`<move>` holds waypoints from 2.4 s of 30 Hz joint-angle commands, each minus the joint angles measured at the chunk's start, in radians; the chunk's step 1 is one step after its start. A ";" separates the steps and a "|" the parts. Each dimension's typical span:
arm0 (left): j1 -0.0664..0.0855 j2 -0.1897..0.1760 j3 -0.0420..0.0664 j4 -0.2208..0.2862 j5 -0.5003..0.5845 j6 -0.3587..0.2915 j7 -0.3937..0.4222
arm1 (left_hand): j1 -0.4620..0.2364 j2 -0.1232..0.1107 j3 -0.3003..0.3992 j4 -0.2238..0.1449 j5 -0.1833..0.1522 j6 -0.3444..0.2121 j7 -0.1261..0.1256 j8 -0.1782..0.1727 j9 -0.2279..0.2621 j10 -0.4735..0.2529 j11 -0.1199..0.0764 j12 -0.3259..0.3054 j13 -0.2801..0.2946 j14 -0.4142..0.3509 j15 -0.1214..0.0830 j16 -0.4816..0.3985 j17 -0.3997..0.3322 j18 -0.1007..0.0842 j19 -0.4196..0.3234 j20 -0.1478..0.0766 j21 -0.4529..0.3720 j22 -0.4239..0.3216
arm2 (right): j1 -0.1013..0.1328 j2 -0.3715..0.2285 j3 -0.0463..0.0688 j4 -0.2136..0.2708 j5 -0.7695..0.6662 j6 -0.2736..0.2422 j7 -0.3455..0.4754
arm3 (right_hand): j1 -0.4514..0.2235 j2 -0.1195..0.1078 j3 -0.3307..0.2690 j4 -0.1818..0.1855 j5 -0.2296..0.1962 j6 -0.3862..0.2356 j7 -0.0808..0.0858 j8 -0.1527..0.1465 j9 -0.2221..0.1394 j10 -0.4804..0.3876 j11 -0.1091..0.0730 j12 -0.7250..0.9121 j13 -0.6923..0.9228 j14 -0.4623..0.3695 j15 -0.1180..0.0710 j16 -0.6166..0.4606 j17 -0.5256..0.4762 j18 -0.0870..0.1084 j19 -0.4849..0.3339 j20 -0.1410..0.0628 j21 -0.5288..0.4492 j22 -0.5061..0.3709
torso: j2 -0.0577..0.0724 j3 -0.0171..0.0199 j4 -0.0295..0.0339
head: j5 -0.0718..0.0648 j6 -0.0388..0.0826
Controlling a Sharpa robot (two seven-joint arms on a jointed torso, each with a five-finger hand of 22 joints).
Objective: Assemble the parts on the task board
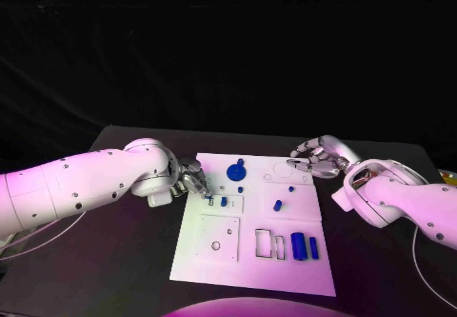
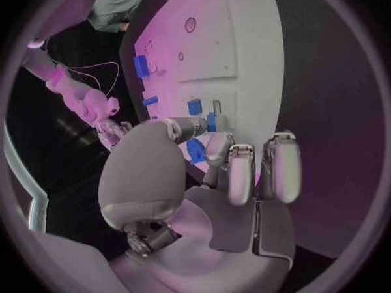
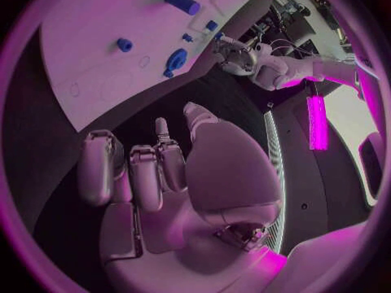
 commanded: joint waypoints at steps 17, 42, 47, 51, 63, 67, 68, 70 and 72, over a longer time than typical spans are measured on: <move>-0.013 0.022 -0.004 0.003 -0.102 0.020 -0.008 | -0.014 0.007 0.152 -0.144 0.008 0.022 -0.015 0.019 0.019 0.013 -0.002 0.010 0.004 0.106 -0.009 0.004 0.263 -0.012 0.011 -0.004 0.007 0.066 | -0.004 0.000 0.000 -0.001 -0.008 0.014 0.000 | -0.009 0.004 -0.005 0.001 0.005 -0.003 -0.003 0.005 0.002 -0.003 -0.005 -0.003 0.085 0.076 -0.009 -0.004 0.126 0.014 -0.010 -0.001 -0.007 0.044 | 0.002 -0.0007 -0.0015 | 0.000 -0.009; -0.014 0.030 -0.006 0.003 -0.103 0.091 -0.029 | -0.036 0.009 0.162 -0.158 0.015 0.027 -0.020 0.039 0.004 0.027 -0.007 0.020 0.016 0.106 -0.012 0.004 0.263 -0.014 0.016 -0.006 0.011 0.074 | -0.005 -0.001 0.000 -0.002 -0.008 0.014 0.000 | -0.009 0.004 -0.005 0.001 0.005 -0.003 -0.003 0.005 0.002 -0.003 -0.005 -0.003 0.085 0.076 -0.009 -0.004 0.126 0.014 -0.010 -0.001 -0.007 0.044 | 0.002 -0.0006 -0.0011 | -0.002 -0.013; -0.014 0.032 -0.006 0.003 -0.102 0.093 -0.028 | -0.040 0.009 0.164 -0.161 0.019 0.027 -0.021 0.042 0.000 0.028 -0.008 0.021 0.017 0.106 -0.013 0.004 0.263 -0.014 0.017 -0.006 0.012 0.075 | -0.006 -0.001 0.000 -0.002 -0.008 0.014 0.000 | -0.009 0.004 -0.005 0.001 0.005 -0.003 -0.003 0.005 0.002 -0.003 -0.005 -0.003 0.085 0.076 -0.009 -0.004 0.126 0.014 -0.010 -0.001 -0.007 0.044 | 0.002 -0.0007 -0.0015 | -0.002 -0.014; -0.014 0.032 -0.006 0.002 -0.098 0.092 -0.027 | -0.044 0.010 0.167 -0.165 0.023 0.028 -0.021 0.045 -0.003 0.030 -0.008 0.023 0.019 0.106 -0.013 0.004 0.263 -0.014 0.018 -0.007 0.013 0.077 | -0.006 -0.001 0.000 -0.002 -0.008 0.013 0.000 | -0.009 0.004 -0.005 0.001 0.005 -0.003 -0.003 0.005 0.002 -0.003 -0.005 -0.003 0.085 0.076 -0.009 -0.004 0.126 0.014 -0.010 -0.001 -0.007 0.044 | 0.002 -0.0004 -0.0015 | -0.002 -0.015; -0.014 0.035 -0.005 -0.004 -0.087 0.100 -0.033 | -0.049 0.010 0.169 -0.170 0.027 0.028 -0.022 0.049 -0.007 0.033 -0.009 0.024 0.022 0.106 -0.014 0.004 0.263 -0.014 0.018 -0.008 0.013 0.078 | -0.008 -0.001 0.000 -0.002 -0.008 0.013 0.001 | -0.009 0.004 -0.005 0.001 0.005 -0.003 -0.003 0.005 0.002 -0.003 -0.005 -0.003 0.085 0.076 -0.009 -0.004 0.126 0.014 -0.010 -0.001 -0.007 0.044 | 0.001 -0.0001 -0.0014 | -0.001 -0.018; -0.014 0.041 -0.006 -0.008 -0.084 0.109 -0.039 | -0.066 0.015 0.167 -0.168 0.026 0.032 -0.024 0.058 -0.016 0.043 -0.010 0.034 0.035 0.106 -0.014 0.004 0.263 -0.016 0.022 -0.008 0.015 0.083 | -0.008 -0.001 0.000 -0.002 -0.008 0.013 0.001 | -0.009 0.004 -0.005 0.001 0.005 -0.003 -0.003 0.005 0.002 -0.003 -0.005 -0.003 0.085 0.076 -0.009 -0.004 0.126 0.014 -0.010 -0.001 -0.007 0.044 | 0.002 -0.0005 -0.0014 | 0.000 -0.019; -0.015 0.043 -0.006 -0.009 -0.083 0.112 -0.041 | -0.071 0.017 0.165 -0.168 0.024 0.033 -0.026 0.061 -0.019 0.046 -0.011 0.037 0.039 0.106 -0.014 0.004 0.263 -0.016 0.023 -0.008 0.016 0.085 | -0.008 -0.001 0.000 -0.002 -0.008 0.013 0.001 | -0.009 0.004 -0.005 0.001 0.005 -0.003 -0.003 0.005 0.002 -0.003 -0.005 -0.003 0.085 0.076 -0.009 -0.004 0.126 0.014 -0.010 -0.001 -0.007 0.044 | 0.002 -0.0004 -0.0014 | -0.001 -0.020; -0.015 0.046 -0.006 -0.011 -0.081 0.116 -0.043 | -0.078 0.019 0.162 -0.167 0.023 0.035 -0.027 0.065 -0.024 0.050 -0.012 0.040 0.044 0.106 -0.015 0.004 0.263 -0.017 0.025 -0.008 0.017 0.088 | -0.008 -0.002 0.000 -0.002 -0.008 0.013 0.001 | -0.009 0.004 -0.005 0.001 0.005 -0.003 -0.003 0.005 0.002 -0.003 -0.005 -0.003 0.085 0.076 -0.009 -0.004 0.126 0.014 -0.010 -0.001 -0.007 0.044 | 0.002 -0.0005 -0.0016 | -0.001 -0.021; -0.016 0.048 -0.006 -0.012 -0.080 0.120 -0.045 | -0.082 0.020 0.160 -0.166 0.022 0.036 -0.028 0.067 -0.026 0.052 -0.013 0.042 0.046 0.106 -0.016 0.004 0.263 -0.017 0.026 -0.008 0.018 0.089 | -0.008 -0.002 0.000 -0.002 -0.008 0.013 0.001 | -0.009 0.004 -0.005 0.001 0.005 -0.003 -0.003 0.005 0.002 -0.003 -0.005 -0.003 0.085 0.076 -0.009 -0.004 0.126 0.014 -0.010 -0.001 -0.007 0.044 | 0.002 -0.0003 -0.0018 | -0.001 -0.021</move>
